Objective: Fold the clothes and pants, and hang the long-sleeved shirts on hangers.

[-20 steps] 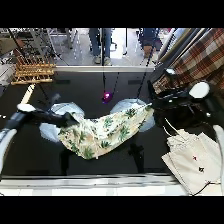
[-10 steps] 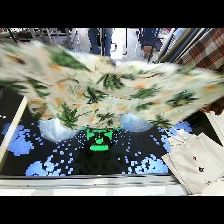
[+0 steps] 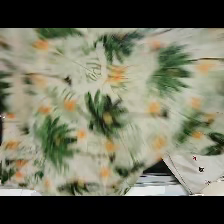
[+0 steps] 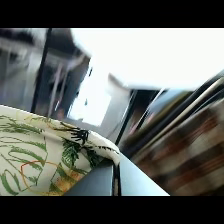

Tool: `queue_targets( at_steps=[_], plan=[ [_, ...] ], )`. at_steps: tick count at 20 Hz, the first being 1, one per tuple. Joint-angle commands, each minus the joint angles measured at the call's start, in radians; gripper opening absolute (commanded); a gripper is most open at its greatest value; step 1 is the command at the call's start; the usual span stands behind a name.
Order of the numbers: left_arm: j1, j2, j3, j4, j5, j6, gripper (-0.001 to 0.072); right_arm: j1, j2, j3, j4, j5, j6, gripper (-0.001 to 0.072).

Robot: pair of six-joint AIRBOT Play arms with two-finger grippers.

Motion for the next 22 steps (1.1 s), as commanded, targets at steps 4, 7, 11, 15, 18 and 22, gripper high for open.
queue_targets(
  at_steps=[4, 7, 11, 15, 18, 22],
  plan=[
    [-0.042, -0.462, 0.000, 0.455, 0.306, -0.023, 0.0039, 0.000, -0.670, -0.018, 0.156, -0.087, -0.049, 0.0007],
    [-0.048, -0.604, 0.001, 0.304, 0.378, 0.074, 0.0397, -0.001, -0.904, 0.077, 0.260, -0.153, -0.003, 0.0285],
    [0.019, -0.562, 0.013, 0.364, 0.296, 0.187, 0.0397, -0.006, -0.945, 0.186, 0.283, 0.192, -0.003, 0.0582],
    [0.039, -0.372, 0.015, 0.992, 0.266, -0.027, 0.0397, -0.008, -0.896, -0.003, 0.509, 0.642, -0.055, 0.0533],
    [-0.006, -0.235, 0.015, 1.524, 0.191, -0.235, 0.0397, 0.063, -0.753, -0.318, 0.610, 0.648, -0.088, 0.0522],
    [-0.069, -0.157, 0.015, 1.602, 0.122, -0.249, 0.0397, 0.219, -0.716, -0.500, 0.607, 0.449, -0.083, 0.0528]
  ],
)
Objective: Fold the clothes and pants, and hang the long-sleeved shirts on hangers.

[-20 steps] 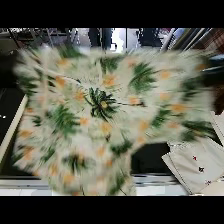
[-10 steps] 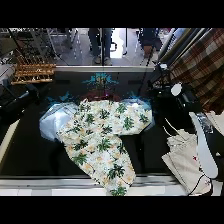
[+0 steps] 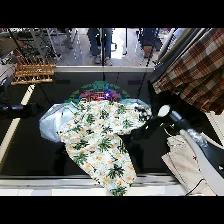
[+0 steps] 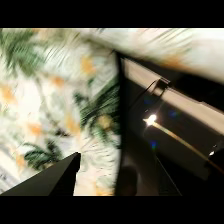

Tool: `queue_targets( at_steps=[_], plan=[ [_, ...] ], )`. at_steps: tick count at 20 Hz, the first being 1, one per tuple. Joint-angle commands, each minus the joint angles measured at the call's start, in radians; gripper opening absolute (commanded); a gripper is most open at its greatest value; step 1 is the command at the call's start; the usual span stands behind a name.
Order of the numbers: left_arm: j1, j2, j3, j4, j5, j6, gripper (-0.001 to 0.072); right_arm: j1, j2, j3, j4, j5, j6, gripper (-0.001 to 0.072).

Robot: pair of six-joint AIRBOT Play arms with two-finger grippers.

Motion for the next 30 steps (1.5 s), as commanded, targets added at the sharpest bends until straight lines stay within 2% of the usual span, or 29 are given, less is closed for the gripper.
queue_targets(
  at_steps=[1, 4, 6, 8, 9, 10, 11, 14, 16, 17, 18, 20, 21, 23, 30],
  plan=[
    [-0.058, 0.068, 0.001, 0.205, -0.060, -0.068, 0.0396, 0.117, -0.001, -0.127, 0.042, -0.117, 0.003, 0.0536],
    [-0.112, 0.068, 0.000, 0.204, -0.090, -0.068, 0.0396, 0.166, -0.077, -0.098, 0.039, -0.183, 0.023, 0.0534],
    [-0.149, 0.068, 0.000, 0.204, -0.099, -0.067, 0.0396, 0.166, -0.111, -0.076, 0.037, -0.211, 0.033, 0.0490],
    [-0.184, 0.068, 0.000, 0.204, -0.102, -0.067, 0.0396, 0.166, -0.131, -0.045, 0.032, -0.221, 0.037, 0.0258],
    [-0.200, 0.067, 0.000, 0.205, -0.102, -0.067, 0.0396, 0.166, -0.140, -0.023, 0.021, -0.220, 0.037, 0.0195],
    [-0.214, 0.063, 0.000, 0.204, -0.103, -0.067, 0.0397, 0.166, -0.148, 0.008, -0.011, -0.222, 0.037, 0.0049],
    [-0.225, 0.054, -0.001, 0.205, -0.107, -0.067, 0.0396, 0.164, -0.151, 0.048, -0.075, -0.233, 0.053, 0.0008],
    [-0.256, -0.008, -0.002, 0.204, -0.117, -0.067, 0.0396, 0.137, -0.154, 0.232, -0.364, -0.283, 0.163, 0.0005],
    [-0.281, -0.076, -0.002, 0.205, -0.117, -0.068, 0.0397, 0.082, -0.161, 0.343, -0.349, -0.264, 0.150, 0.0006],
    [-0.290, -0.108, -0.002, 0.204, -0.117, -0.068, 0.0397, 0.054, -0.164, 0.368, -0.274, -0.201, 0.093, 0.0009],
    [-0.296, -0.136, -0.002, 0.204, -0.117, -0.068, 0.0397, 0.031, -0.167, 0.366, -0.183, -0.124, 0.031, 0.0072],
    [-0.299, -0.162, -0.002, 0.204, -0.117, -0.068, 0.0397, 0.011, -0.181, 0.336, -0.058, 0.036, -0.029, 0.0449],
    [-0.298, -0.163, -0.002, 0.204, -0.117, -0.068, 0.0397, 0.018, -0.188, 0.307, -0.027, 0.088, -0.055, 0.0472],
    [-0.295, -0.154, -0.002, 0.204, -0.117, -0.068, 0.0397, 0.052, -0.201, 0.238, 0.003, 0.103, -0.099, 0.0472],
    [-0.295, -0.119, -0.002, 0.204, -0.117, -0.068, 0.0397, 0.138, -0.306, 0.195, 0.006, -0.069, -0.103, 0.0461]
  ],
)
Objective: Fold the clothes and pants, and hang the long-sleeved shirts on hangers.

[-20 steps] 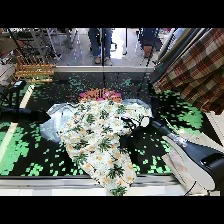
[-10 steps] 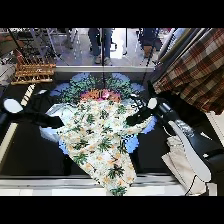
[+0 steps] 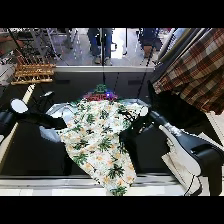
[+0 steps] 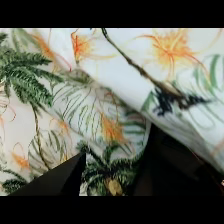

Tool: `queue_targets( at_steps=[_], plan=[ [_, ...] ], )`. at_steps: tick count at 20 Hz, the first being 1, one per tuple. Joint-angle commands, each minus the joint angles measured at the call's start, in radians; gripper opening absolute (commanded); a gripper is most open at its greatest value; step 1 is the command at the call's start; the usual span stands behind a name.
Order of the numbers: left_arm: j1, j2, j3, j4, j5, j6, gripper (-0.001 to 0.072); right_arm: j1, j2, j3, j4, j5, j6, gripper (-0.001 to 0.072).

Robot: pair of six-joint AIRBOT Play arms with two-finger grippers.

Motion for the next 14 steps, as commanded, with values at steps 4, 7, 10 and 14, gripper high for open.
queue_targets(
  at_steps=[4, 7, 10, 14],
  plan=[
    [-0.002, 0.010, 0.000, -0.008, 0.000, 0.000, 0.0397, 0.021, -0.055, 0.058, -0.018, -0.071, -0.012, 0.0008],
    [-0.002, 0.009, 0.000, -0.035, 0.000, 0.000, 0.0397, 0.012, -0.055, 0.224, -0.346, -0.169, 0.193, 0.0004],
    [-0.022, -0.012, 0.000, -0.053, 0.012, -0.021, 0.0397, -0.035, -0.070, 0.367, -0.493, -0.274, 0.334, 0.0007],
    [-0.077, -0.117, 0.000, -0.049, 0.058, -0.098, 0.0433, -0.131, -0.077, 0.413, -0.362, -0.122, 0.344, 0.0558]
  ],
)
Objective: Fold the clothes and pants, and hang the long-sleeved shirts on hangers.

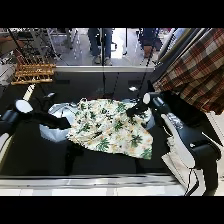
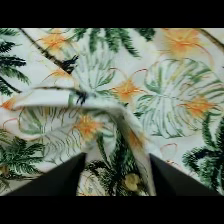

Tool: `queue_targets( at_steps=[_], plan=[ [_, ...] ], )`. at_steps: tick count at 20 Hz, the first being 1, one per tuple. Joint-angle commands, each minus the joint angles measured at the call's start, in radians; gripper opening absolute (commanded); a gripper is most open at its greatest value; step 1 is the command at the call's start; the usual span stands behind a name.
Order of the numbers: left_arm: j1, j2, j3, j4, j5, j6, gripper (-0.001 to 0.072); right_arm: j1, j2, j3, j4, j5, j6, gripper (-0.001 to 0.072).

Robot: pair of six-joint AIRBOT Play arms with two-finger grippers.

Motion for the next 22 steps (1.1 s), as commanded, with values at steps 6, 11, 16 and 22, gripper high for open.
queue_targets(
  at_steps=[6, 11, 16, 22],
  plan=[
    [0.011, -0.132, -0.003, 0.026, -0.082, -0.156, 0.0434, -0.292, 0.250, -0.332, 0.236, 0.246, 0.010, 0.0500],
    [0.007, -0.132, -0.061, 0.108, -0.114, -0.253, 0.0435, -0.423, 0.569, -0.864, 0.338, 0.241, -0.040, 0.0527],
    [0.007, -0.133, -0.166, 0.085, 0.077, -0.338, 0.0455, -0.470, 0.646, -1.093, 0.473, 0.212, -0.087, 0.0544],
    [0.007, -0.191, -0.169, -0.027, 0.221, -0.372, 0.0630, -0.470, 0.642, -1.184, 0.525, 0.057, -0.074, 0.0548]
  ],
)
